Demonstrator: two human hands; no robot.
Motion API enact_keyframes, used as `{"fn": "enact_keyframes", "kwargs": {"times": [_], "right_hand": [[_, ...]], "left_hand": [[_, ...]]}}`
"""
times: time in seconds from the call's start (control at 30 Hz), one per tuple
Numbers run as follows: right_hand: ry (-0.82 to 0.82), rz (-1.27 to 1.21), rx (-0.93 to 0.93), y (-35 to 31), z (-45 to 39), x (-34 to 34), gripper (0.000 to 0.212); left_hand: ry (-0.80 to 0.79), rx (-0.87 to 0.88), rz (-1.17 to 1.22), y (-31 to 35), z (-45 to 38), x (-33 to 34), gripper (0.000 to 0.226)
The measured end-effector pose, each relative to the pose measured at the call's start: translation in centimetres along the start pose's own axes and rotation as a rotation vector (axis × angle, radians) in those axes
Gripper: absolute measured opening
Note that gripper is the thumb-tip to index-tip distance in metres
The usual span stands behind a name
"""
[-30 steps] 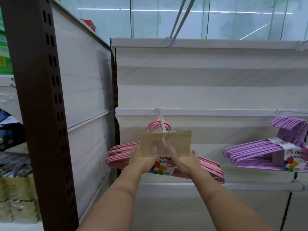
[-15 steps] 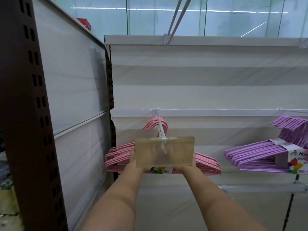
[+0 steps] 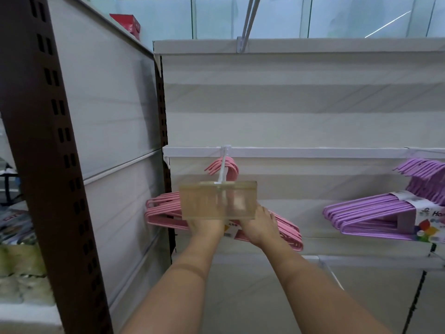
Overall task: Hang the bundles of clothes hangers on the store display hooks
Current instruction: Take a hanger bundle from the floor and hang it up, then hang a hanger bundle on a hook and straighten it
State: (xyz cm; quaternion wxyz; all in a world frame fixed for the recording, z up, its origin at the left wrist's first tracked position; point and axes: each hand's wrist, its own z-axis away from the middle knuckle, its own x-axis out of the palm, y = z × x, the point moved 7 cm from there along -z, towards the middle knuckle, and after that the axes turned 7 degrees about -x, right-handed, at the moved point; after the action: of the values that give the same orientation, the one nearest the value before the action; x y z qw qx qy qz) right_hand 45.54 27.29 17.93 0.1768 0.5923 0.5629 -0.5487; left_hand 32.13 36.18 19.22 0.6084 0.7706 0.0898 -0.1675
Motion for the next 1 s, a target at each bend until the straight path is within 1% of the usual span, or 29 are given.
{"fn": "enact_keyframes", "kwargs": {"times": [0.03,0.07,0.1,0.17,0.23,0.27,0.33,0.43,0.53,0.7,0.87,1.0], "right_hand": [[0.012,0.081,0.005,-0.4,1.3,-0.4,0.062],[-0.034,0.063,0.014,-0.1,1.5,0.2,0.062],[-0.061,0.036,0.037,-0.4,2.3,0.0,0.062],[-0.05,0.009,0.02,0.1,3.1,0.5,0.062],[0.015,0.032,-0.013,0.8,4.3,-0.1,0.061],[0.047,0.049,-0.029,1.1,4.4,-0.5,0.06],[0.032,0.043,-0.021,1.7,5.4,-0.4,0.06],[0.062,0.042,-0.04,2.3,7.2,-1.0,0.06],[0.055,0.028,-0.002,3.6,9.2,-1.0,0.059],[0.038,0.013,0.11,6.5,14.2,-0.5,0.058],[0.036,0.036,0.293,9.8,20.6,-0.1,0.058],[0.036,0.079,0.461,12.1,27.0,0.2,0.057]], "left_hand": [[0.032,0.047,-0.049,0.3,0.6,-0.4,0.018],[0.061,0.106,-0.191,0.6,1.2,-0.6,0.014],[0.079,0.16,-0.29,0.6,1.5,-0.5,0.016],[0.101,0.216,-0.484,0.4,2.5,-0.3,0.035],[0.083,0.216,-0.587,-0.5,3.5,0.0,0.054],[0.064,0.219,-0.588,-0.9,4.0,0.1,0.059],[0.034,0.206,-0.569,-1.4,5.5,0.0,0.063],[-0.006,0.164,-0.568,-2.8,7.6,0.4,0.063],[-0.066,0.12,-0.601,-4.1,9.6,1.2,0.061],[-0.177,0.125,-0.583,-5.3,12.3,3.0,0.06],[-0.342,0.143,-0.561,-7.6,15.3,5.6,0.059],[-0.482,0.226,-0.54,-9.1,18.7,8.2,0.057]]}}
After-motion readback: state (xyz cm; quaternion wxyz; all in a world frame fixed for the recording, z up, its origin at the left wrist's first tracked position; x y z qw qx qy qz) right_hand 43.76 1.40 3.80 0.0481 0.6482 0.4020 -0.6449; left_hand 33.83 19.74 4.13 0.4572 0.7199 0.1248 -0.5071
